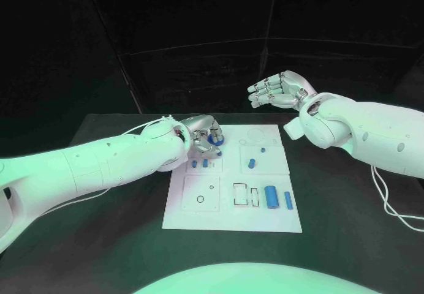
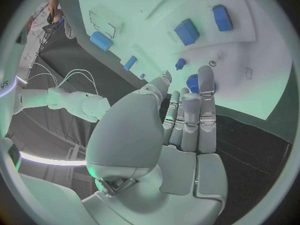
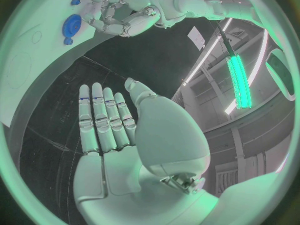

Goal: Assemble the parts on the task board

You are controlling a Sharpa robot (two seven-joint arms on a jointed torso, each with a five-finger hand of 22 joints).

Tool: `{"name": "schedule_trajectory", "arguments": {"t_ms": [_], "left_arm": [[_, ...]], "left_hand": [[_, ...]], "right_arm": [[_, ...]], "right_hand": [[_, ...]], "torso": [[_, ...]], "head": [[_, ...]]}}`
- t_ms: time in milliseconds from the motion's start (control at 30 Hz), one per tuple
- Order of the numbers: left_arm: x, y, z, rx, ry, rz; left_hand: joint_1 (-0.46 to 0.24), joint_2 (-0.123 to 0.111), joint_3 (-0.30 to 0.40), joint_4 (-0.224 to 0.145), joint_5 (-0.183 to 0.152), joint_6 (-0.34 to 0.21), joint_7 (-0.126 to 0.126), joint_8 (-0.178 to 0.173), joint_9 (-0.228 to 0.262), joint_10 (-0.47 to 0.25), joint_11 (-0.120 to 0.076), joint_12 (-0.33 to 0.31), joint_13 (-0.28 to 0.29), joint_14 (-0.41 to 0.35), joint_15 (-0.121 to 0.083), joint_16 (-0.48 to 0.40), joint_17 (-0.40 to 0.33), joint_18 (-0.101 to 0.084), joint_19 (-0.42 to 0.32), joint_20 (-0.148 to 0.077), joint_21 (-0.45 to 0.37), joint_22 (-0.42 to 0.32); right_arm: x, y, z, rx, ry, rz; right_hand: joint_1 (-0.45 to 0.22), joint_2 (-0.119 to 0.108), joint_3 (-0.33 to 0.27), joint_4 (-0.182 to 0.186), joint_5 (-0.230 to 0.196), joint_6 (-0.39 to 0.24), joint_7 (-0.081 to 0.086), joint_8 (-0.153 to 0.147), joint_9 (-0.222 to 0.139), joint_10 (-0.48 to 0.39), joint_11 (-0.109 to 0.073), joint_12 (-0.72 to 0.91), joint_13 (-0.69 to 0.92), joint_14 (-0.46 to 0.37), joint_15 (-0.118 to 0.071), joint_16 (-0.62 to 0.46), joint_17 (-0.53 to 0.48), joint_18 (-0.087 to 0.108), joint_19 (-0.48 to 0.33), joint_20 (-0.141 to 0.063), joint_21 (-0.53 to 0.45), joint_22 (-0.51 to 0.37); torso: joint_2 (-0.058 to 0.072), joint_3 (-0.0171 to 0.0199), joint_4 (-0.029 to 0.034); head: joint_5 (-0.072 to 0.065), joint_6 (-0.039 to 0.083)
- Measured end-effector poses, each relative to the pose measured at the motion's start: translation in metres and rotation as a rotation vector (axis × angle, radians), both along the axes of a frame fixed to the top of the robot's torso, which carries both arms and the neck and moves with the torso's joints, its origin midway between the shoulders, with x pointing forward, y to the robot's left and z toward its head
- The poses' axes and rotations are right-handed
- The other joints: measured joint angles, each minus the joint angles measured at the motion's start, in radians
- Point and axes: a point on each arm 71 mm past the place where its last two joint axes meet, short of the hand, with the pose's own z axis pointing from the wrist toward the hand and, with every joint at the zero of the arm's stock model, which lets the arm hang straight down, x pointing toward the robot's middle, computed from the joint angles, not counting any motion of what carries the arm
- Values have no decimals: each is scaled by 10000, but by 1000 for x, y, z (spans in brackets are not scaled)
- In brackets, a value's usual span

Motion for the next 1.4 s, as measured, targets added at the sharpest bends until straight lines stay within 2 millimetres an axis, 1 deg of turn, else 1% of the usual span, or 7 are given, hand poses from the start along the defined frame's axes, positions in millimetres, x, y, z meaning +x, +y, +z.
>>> {"name": "schedule_trajectory", "arguments": {"t_ms": [67,200,300,600,700,1100,1400], "left_arm": [[1,-2,-2,179,-127,-203],[3,-7,-6,535,-230,-549],[3,-11,-9,751,-229,-768],[5,-16,-14,1225,-238,-1018],[6,-18,-15,1349,-220,-1044],[9,-20,-18,1680,-89,-1042],[9,-23,-21,1810,45,-1037]], "left_hand": [[0,0,-20,-20,0,116,-52,-185,-151,86,-65,-154,-208,474,-44,590,583,1,319,-39,265,190],[0,0,-81,-80,0,489,-99,-534,-440,362,-111,-450,-622,1285,-144,1682,1741,0,1231,-138,1881,1645],[0,0,-109,-107,0,617,-151,-692,-569,450,-128,-612,-824,1487,-208,1967,2028,-155,1493,-203,2403,2139],[60,60,-66,-150,1,1003,-208,-890,-753,874,-199,-835,-1147,1670,-248,2083,1990,-154,1828,-288,3083,2797],[114,114,-5,-201,1,1125,-216,-947,-789,993,-199,-909,-1223,1694,-271,2082,1970,-307,1875,-292,3175,2899],[113,218,467,-175,1,1607,-295,-1081,-893,1536,-283,-1206,-1472,1728,-307,2082,1870,-307,2006,-324,3528,3290],[71,260,568,-144,1,1677,-295,-1178,-933,1608,-287,-1312,-1509,1728,-308,2082,1795,-306,2039,-358,3592,3355]], "right_arm": [[0,1,0,4,0,16],[0,2,0,9,1,36],[0,3,0,11,1,44],[0,4,0,15,1,63],[0,4,0,16,1,66],[0,5,0,22,3,91],[0,6,0,26,7,116]], "right_hand": [[0,0,0,0,0,0,0,0,0,0,0,0,0,0,0,0,0,-1,0,0,0,0],[0,0,0,0,0,0,0,0,0,0,0,0,0,0,0,0,0,0,0,0,0,0],[0,0,0,0,0,0,0,0,0,0,0,0,0,0,0,0,0,-1,0,0,0,1],[0,0,0,0,0,0,0,0,0,0,0,0,0,0,0,0,1,0,0,0,0,1],[0,0,0,0,0,0,0,0,0,0,0,0,0,0,0,0,1,0,0,0,0,1],[0,0,0,0,0,0,0,0,0,0,0,0,0,0,0,0,1,0,0,0,0,1],[0,0,0,0,0,0,0,0,0,0,0,0,0,0,0,0,1,0,0,0,0,2]], "torso": [[0,0,0],[0,0,5],[-1,0,5],[-2,6,5],[-3,7,5],[-8,8,16],[-9,8,16]], "head": [[-9,3],[-12,5],[-18,5],[-40,-9],[-45,-15],[-59,-21],[-59,-29]]}}
